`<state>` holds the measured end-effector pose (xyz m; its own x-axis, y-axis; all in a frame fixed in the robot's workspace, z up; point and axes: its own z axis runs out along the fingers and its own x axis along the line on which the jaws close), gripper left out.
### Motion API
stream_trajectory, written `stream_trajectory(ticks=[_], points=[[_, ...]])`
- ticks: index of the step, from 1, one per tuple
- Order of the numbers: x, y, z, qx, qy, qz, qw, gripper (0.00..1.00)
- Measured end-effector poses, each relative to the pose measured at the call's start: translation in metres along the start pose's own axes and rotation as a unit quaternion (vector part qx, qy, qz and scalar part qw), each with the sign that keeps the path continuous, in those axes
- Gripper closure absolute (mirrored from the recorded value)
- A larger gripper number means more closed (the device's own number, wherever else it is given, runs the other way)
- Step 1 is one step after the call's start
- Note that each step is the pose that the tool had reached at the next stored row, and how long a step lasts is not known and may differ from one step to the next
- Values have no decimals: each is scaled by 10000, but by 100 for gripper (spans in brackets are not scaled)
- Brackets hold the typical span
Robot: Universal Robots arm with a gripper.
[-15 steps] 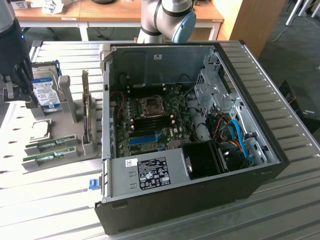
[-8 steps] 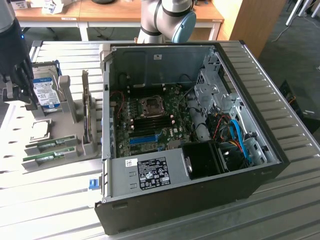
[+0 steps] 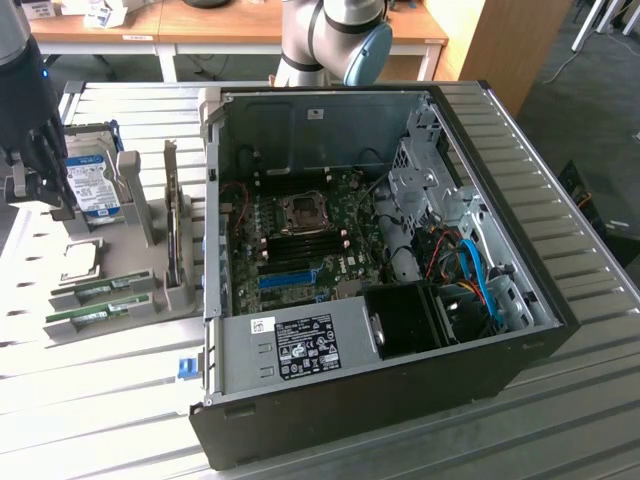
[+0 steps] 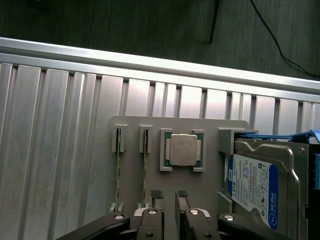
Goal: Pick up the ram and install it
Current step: 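Pick up the ram and move it above insertion slot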
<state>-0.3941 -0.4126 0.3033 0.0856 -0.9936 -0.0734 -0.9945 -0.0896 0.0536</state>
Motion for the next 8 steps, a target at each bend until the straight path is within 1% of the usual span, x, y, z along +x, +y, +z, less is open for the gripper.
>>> stream_trajectory(ticks=[6,7,8], points=[[0,0,1,1,0,1,10000,75],[1,0,0,0,0,0,10000,69],[1,0,0,0,0,0,10000,69]])
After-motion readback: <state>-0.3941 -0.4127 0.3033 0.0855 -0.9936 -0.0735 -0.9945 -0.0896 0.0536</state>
